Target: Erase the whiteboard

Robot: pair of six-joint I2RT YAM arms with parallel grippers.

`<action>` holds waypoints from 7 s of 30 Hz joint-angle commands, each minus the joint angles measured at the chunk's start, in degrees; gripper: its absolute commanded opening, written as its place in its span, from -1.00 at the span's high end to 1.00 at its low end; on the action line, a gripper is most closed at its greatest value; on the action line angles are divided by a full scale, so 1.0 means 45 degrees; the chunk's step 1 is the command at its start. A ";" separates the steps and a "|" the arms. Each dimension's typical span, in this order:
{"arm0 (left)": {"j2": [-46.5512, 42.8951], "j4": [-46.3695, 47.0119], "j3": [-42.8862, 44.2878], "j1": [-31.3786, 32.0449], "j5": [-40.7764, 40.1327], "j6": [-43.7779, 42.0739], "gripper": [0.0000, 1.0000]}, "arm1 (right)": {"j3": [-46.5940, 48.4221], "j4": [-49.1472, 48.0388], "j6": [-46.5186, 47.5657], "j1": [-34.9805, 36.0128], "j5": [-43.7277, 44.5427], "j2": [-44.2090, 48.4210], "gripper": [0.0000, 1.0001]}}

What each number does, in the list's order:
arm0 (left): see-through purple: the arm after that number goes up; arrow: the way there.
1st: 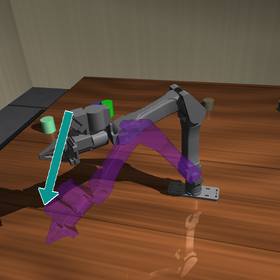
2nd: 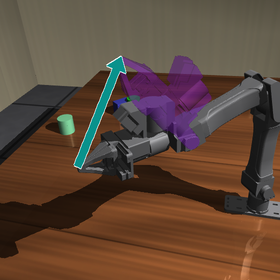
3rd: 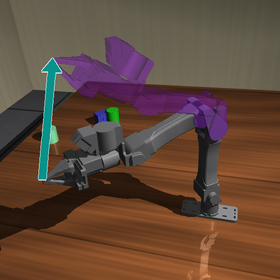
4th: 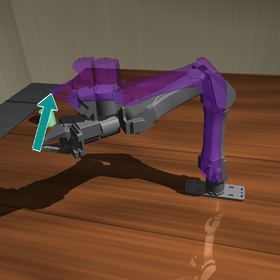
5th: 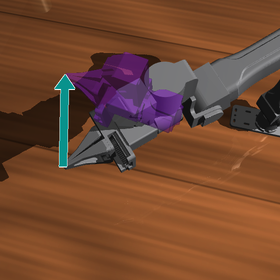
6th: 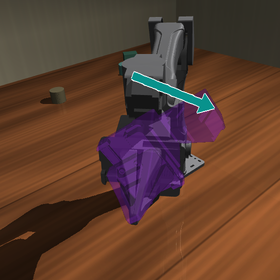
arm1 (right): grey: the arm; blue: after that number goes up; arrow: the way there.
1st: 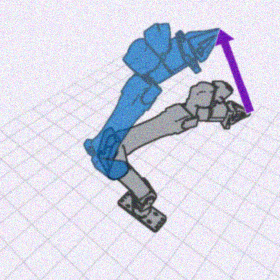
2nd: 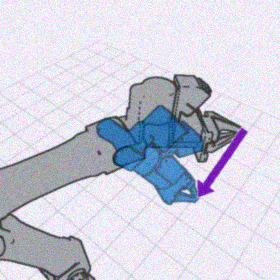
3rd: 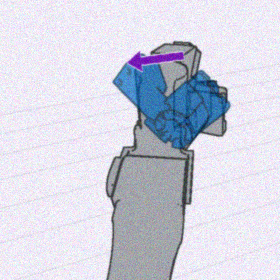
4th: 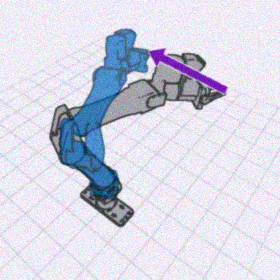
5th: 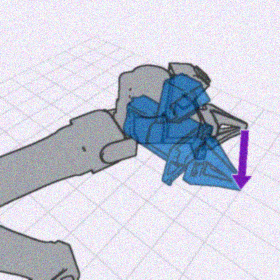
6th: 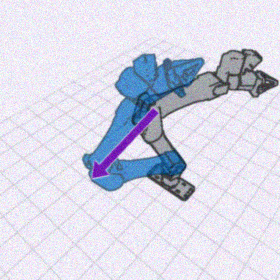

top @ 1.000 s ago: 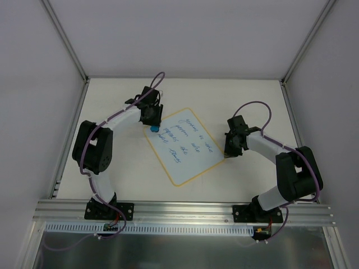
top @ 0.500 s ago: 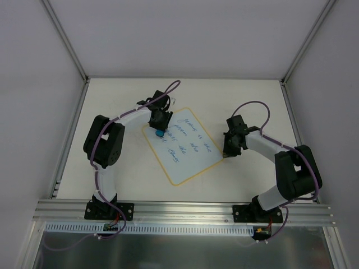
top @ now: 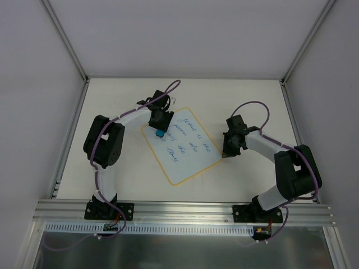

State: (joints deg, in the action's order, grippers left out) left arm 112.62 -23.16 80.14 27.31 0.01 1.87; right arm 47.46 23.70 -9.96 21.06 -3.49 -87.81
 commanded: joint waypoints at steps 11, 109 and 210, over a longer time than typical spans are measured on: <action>0.0247 -0.0010 0.0473 -0.0034 -0.0315 -0.0142 0.29 | -0.0254 -0.0111 -0.0014 0.0144 -0.0124 -0.0116 0.82; -0.0495 -0.0186 0.0590 -0.0327 -0.0979 0.0151 0.06 | -0.0488 -0.1010 -0.1206 0.1180 0.0911 -0.0487 0.74; 0.0502 -0.2198 -0.1069 0.2779 0.0799 0.4018 1.00 | -0.0195 -0.0541 -0.1264 0.1297 0.1068 -0.1209 0.99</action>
State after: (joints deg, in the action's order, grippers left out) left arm 113.08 -26.87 79.83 38.33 -2.85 14.28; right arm 47.75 17.04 -16.45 26.39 -0.86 -90.08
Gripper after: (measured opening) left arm 0.326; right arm 0.054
